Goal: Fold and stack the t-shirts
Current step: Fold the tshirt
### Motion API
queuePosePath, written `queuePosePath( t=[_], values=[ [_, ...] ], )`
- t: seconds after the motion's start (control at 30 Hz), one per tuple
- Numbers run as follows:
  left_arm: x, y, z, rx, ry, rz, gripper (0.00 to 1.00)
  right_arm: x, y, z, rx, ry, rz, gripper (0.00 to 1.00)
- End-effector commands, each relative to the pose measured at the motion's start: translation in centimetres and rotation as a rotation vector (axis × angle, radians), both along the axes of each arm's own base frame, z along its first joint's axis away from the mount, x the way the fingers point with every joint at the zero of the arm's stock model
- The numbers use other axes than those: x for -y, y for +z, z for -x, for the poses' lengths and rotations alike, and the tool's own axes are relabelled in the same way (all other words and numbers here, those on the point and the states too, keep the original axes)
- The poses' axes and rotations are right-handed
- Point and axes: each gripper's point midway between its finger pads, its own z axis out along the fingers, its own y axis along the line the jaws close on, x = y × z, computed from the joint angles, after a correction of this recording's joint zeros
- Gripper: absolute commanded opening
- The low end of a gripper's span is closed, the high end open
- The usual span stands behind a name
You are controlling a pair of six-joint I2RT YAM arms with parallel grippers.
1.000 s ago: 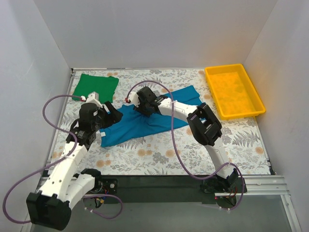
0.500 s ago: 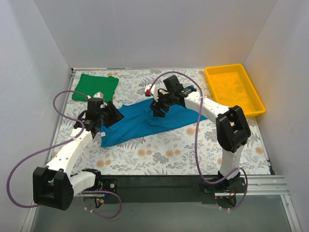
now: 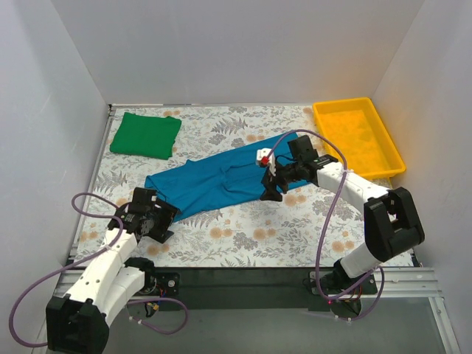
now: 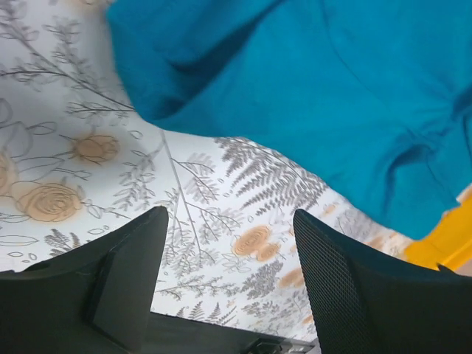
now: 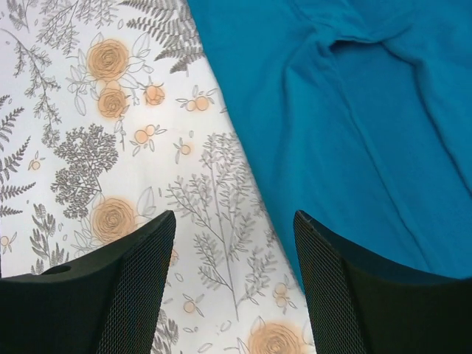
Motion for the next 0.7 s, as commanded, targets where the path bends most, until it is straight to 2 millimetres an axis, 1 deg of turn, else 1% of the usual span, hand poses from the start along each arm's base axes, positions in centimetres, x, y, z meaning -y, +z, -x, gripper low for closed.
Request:
queuePosePath(
  t=[0.0,0.03,0.1,0.13,0.23,0.27,0.37,0.53,0.67],
  values=[
    [-1.5,-0.6,-0.3,-0.037,0.206,0.004,0.67,0.3,3.4,-1.1,0.06,0.003,-0.14,0.72],
    [-2.2,-1.1,-0.4,-0.05,0.235,-0.03,0.67,1.0,3.5,-1.6,0.056,-0.02,-0.149,0.72],
    [-2.8,-1.6,-0.6,-0.059,0.261,-0.057,0.65,1.6,3.8,-1.7,0.037,-0.032,-0.172,0.72],
    [-3.1,-2.1,-0.6,-0.081,0.285,-0.072,0.65,2.2,3.7,-2.1,0.029,-0.053,-0.177,0.71],
    [-4.2,-2.9,-0.7,-0.108,0.343,-0.123,0.63,3.1,4.0,-2.5,0.008,-0.078,-0.201,0.71],
    [-4.6,-3.3,-0.6,-0.124,0.354,-0.145,0.62,3.3,3.9,-2.5,-0.005,-0.084,-0.204,0.71],
    [-5.1,-3.6,-0.6,-0.133,0.376,-0.168,0.59,3.7,4.0,-2.7,-0.014,-0.098,-0.212,0.7],
    [-7.0,-3.6,-0.5,-0.117,0.431,-0.238,0.57,4.0,4.0,-2.8,-0.007,-0.1,-0.205,0.7],
    [-7.6,-3.9,-0.6,-0.11,0.445,-0.252,0.55,4.3,3.9,-2.8,-0.011,-0.103,-0.203,0.7]
  ],
)
